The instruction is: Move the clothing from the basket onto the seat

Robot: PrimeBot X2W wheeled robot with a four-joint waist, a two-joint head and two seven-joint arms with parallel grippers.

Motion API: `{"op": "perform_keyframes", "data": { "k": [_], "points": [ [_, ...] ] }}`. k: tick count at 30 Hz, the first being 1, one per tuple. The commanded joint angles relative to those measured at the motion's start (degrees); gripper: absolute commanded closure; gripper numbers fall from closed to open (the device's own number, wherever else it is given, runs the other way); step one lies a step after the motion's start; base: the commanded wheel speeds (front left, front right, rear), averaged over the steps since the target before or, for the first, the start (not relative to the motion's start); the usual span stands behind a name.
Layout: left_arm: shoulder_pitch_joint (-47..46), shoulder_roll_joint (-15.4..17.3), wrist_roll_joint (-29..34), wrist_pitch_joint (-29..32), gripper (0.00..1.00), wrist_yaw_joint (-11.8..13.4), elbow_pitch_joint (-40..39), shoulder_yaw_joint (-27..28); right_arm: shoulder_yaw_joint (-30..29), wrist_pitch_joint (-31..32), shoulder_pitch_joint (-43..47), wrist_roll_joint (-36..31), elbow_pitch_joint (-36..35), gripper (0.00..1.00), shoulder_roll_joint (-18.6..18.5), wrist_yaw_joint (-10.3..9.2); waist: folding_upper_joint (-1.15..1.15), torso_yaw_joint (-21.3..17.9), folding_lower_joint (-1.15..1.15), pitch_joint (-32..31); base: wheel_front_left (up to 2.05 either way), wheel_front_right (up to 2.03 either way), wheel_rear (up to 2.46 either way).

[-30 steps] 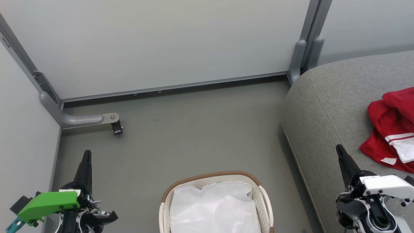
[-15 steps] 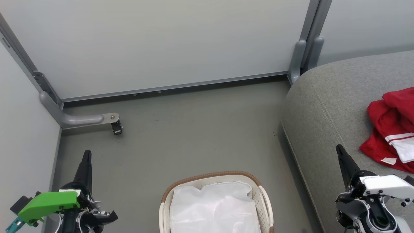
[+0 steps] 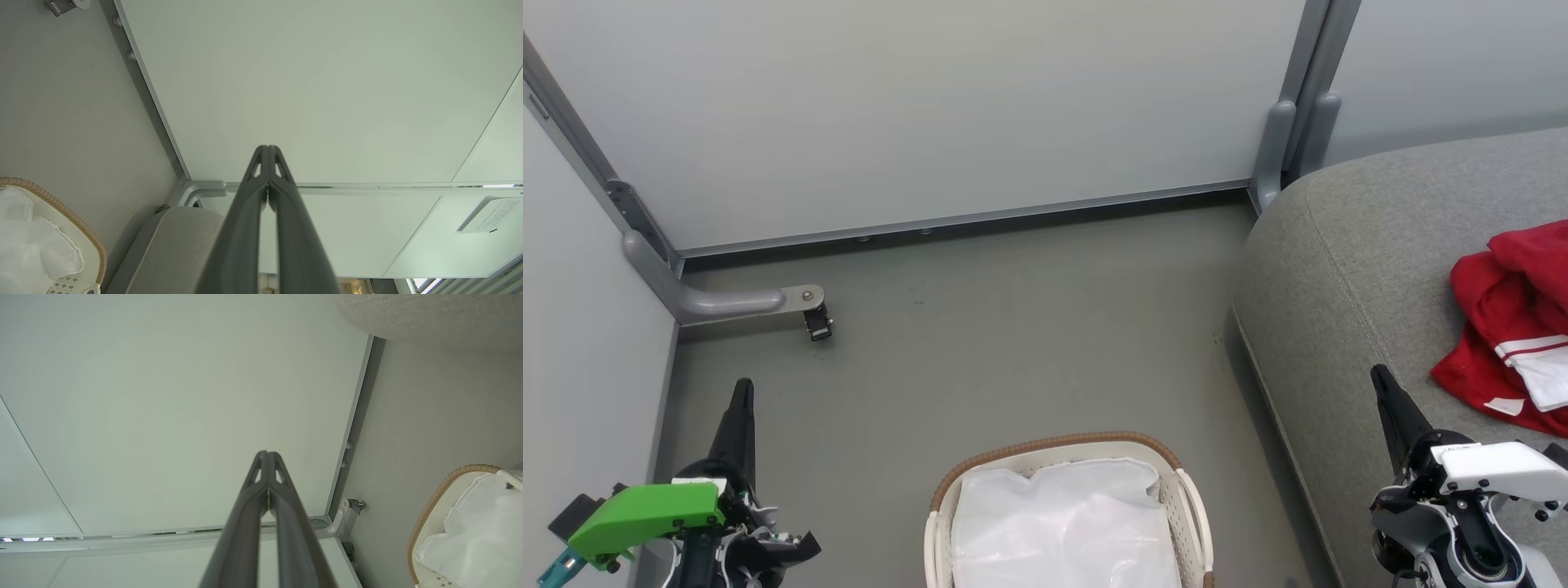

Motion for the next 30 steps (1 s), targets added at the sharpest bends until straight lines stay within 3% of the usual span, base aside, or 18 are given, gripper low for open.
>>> {"op": "perform_keyframes", "data": {
  "k": [1, 30],
  "points": [
    [-0.71, 0.38, -0.21, 0.22, 1.0, -0.25, -0.18, 0.11, -0.09, 0.14, 0.54, 0.2, -0.16, 1.0, -0.14, 0.0, 0.28, 0.0, 0.0, 0.0, 0.0, 0.0, 0.0],
    [-0.71, 0.38, -0.21, 0.22, 1.0, -0.25, -0.18, 0.1, -0.08, 0.13, 0.54, 0.2, -0.16, 1.0, -0.14, -0.01, 0.28, 0.0, 0.0, 0.0, 0.0, 0.0, 0.0]
  ]
}}
